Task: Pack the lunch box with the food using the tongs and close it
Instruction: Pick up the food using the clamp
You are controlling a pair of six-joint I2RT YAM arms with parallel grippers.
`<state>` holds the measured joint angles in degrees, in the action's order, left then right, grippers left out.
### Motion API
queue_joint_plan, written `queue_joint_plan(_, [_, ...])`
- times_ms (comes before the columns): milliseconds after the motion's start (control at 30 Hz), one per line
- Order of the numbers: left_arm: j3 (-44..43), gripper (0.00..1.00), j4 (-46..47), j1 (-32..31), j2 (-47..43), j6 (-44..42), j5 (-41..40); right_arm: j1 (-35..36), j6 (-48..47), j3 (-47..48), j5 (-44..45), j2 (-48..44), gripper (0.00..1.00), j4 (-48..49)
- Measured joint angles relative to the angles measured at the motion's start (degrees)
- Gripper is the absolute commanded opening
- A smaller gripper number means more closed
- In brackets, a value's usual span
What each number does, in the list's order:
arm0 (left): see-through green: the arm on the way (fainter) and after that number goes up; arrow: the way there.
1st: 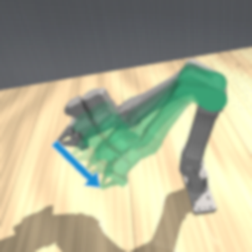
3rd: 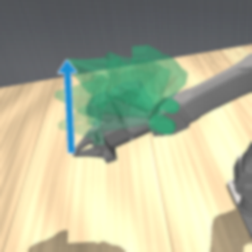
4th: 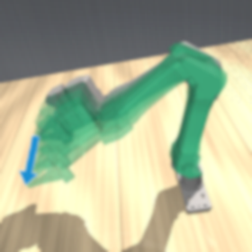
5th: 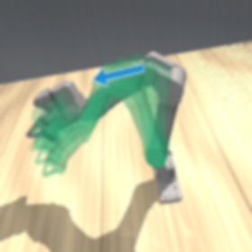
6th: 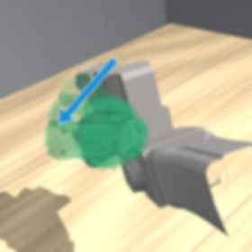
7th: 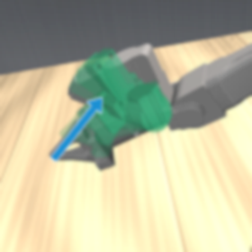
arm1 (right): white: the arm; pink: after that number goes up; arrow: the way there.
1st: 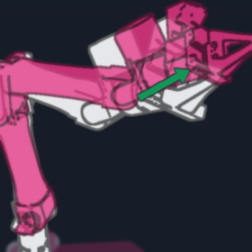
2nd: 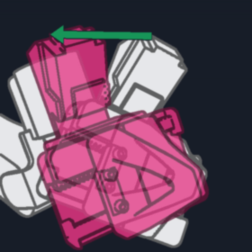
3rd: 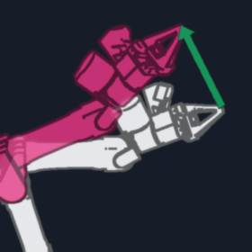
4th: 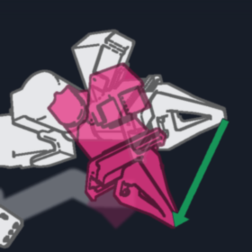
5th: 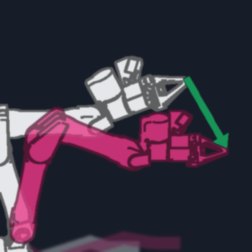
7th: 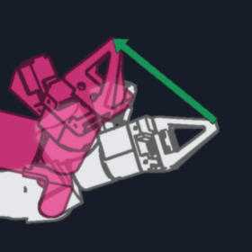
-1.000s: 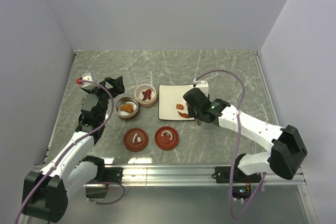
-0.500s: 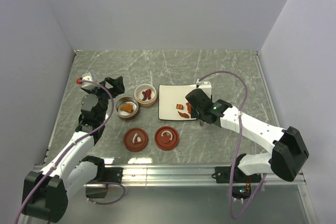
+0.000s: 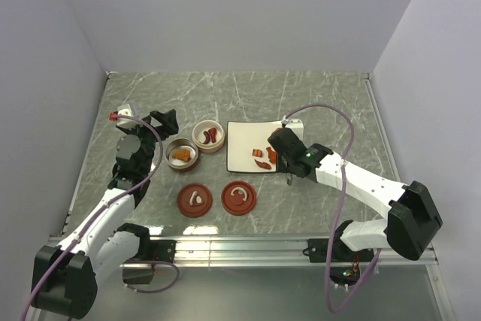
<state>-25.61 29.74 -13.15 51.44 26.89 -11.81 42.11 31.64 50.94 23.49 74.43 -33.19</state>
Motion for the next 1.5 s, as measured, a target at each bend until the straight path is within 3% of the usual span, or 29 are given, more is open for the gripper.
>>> queue_joint_plan(267, [0.0,0.99,0.0,0.0,0.0,0.0,0.0,0.0,0.0,0.0,-0.1,0.0,0.33,0.1])
queue_joint_plan(867, [0.2,1.00,0.0,0.0,-0.6,0.0,0.0,-0.4,0.3,-0.8,0.9,-2.1,0.29,-0.7])
queue_joint_plan(1300, [0.2,1.00,0.0,0.0,-0.6,0.4,0.0,-0.7,0.0,-0.8,1.1,-2.2,0.55,-0.3])
queue_joint_plan(1500, [0.2,1.00,0.0,0.0,-0.6,0.4,0.0,-1.0,0.0,-0.8,1.0,-2.2,0.58,-0.1])
